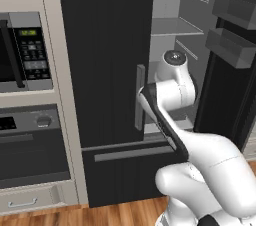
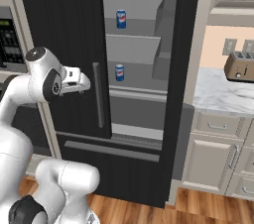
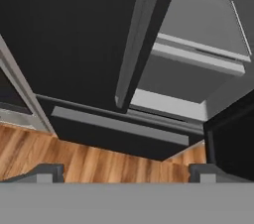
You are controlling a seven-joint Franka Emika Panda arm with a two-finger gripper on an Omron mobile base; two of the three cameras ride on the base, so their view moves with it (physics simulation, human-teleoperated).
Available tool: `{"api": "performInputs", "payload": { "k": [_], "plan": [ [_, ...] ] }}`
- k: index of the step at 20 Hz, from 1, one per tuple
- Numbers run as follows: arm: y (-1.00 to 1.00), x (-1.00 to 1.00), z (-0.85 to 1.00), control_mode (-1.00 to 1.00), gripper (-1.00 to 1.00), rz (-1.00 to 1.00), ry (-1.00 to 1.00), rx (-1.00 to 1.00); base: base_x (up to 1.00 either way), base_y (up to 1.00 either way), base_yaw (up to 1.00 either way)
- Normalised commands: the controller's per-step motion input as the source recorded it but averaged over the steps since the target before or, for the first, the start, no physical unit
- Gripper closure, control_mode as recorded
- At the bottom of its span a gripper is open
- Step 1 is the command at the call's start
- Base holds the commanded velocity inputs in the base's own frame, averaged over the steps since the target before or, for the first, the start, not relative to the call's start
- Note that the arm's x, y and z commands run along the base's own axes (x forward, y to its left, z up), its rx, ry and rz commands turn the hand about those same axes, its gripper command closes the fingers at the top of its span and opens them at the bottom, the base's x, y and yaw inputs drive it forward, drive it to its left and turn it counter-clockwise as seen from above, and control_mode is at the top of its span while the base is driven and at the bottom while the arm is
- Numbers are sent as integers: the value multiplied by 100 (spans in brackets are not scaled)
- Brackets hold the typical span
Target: Open the fridge, grab two sodas, and place both sodas inside the bowl with ice on the dining counter.
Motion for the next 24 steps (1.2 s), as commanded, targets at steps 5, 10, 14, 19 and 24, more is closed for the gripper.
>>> {"api": "performInputs", "payload": {
  "k": [5, 10, 14, 19, 24],
  "plan": [
    [-2, 64, -2, -100, -100, -1, -1, 6, 0, 0, 0],
    [-1, 79, -10, -100, -100, 0, 0, 11, 0, 0, 0],
    [-1, 64, -26, -100, -100, 0, 0, 15, 0, 0, 0],
    [-2, 59, -22, -100, -100, -4, 0, 6, 0, 0, 0],
    [0, 57, -12, -100, -100, -7, -1, 0, 0, 0, 0]
  ]
}}
